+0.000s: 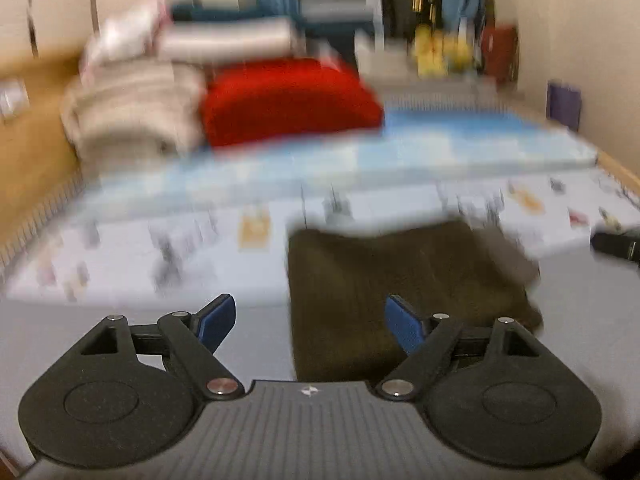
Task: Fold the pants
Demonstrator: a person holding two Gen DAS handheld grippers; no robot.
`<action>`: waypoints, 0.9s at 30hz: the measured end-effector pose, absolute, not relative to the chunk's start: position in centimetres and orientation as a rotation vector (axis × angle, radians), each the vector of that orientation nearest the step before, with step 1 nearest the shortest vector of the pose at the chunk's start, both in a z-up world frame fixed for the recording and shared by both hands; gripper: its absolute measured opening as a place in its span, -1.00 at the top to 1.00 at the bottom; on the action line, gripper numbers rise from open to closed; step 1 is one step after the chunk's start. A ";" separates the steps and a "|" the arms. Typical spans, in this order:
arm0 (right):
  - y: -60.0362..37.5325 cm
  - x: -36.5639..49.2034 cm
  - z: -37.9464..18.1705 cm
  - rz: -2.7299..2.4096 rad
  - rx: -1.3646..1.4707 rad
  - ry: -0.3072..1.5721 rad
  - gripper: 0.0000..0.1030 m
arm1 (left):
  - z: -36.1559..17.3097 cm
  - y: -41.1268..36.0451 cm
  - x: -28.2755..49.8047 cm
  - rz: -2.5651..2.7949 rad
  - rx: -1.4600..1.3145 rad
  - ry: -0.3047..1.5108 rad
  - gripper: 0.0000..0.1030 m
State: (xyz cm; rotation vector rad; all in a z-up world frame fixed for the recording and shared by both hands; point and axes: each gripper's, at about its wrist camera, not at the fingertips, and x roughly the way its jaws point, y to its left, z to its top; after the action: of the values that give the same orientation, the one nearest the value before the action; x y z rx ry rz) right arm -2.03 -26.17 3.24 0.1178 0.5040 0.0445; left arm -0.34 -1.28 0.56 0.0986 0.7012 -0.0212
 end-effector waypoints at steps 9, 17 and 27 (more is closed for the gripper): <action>-24.6 -0.2 0.8 0.032 0.105 0.630 -0.93 | -2.1 -0.6 2.4 0.032 0.013 0.868 -0.89; -24.0 0.6 -0.2 0.049 0.059 0.665 -0.93 | -2.8 0.0 2.8 0.045 0.009 0.877 -0.96; -23.9 1.2 -0.5 0.063 0.037 0.686 -0.93 | -3.2 -0.3 3.1 0.024 0.011 0.887 -0.98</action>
State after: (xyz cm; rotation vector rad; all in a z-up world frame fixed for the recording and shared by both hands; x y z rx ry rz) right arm 1.18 -23.87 -0.47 0.0366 0.6859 0.0633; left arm 3.13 -0.31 -3.17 0.0110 0.8868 0.0244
